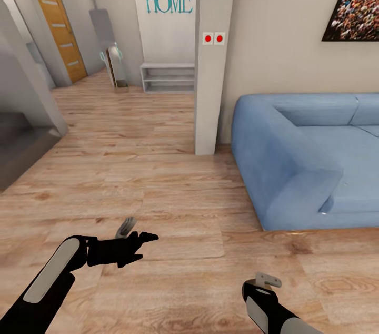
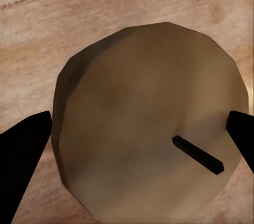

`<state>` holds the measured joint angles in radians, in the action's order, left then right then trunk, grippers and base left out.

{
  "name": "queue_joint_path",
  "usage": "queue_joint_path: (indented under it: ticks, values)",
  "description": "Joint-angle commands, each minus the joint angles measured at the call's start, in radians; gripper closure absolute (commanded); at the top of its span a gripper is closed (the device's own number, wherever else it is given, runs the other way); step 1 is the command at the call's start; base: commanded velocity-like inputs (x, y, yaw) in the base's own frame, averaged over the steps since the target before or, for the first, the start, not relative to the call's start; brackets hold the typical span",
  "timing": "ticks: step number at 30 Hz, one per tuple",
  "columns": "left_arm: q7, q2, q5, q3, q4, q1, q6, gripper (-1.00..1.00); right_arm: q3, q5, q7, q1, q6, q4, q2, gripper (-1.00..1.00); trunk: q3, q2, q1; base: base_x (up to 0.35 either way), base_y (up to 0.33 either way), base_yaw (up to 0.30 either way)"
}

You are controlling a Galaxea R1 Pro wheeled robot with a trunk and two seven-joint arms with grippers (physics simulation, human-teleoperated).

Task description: Place each of the two pumpkins and all three candles from the living room inside a cabinet in the living room (use any cabinet), then make sure every cabinet is closed, and position the cauldron so it is next to a table in the living room.

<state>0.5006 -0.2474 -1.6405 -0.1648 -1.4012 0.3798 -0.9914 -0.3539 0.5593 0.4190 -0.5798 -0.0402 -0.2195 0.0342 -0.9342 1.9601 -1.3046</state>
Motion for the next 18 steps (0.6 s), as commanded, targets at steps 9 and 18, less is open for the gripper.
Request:
queue_joint_path:
  ticks: [9, 18]
  values:
    - [0.01, -0.003, -0.012, 0.0, -0.001, 0.001, 0.0, -1.0, -0.01, 0.005, 0.006, 0.0, -0.004, -0.001, 0.0, 1.0, 0.027, -0.063, 0.035, 0.0, 0.0, 0.0]
    - [0.01, -0.003, -0.012, 0.002, -0.001, 0.001, 0.0, -1.0, -0.01, 0.005, 0.007, 0.0, -0.004, -0.001, 0.0, 1.0, 0.056, -0.126, 0.069, 0.0, 0.0, 0.0]
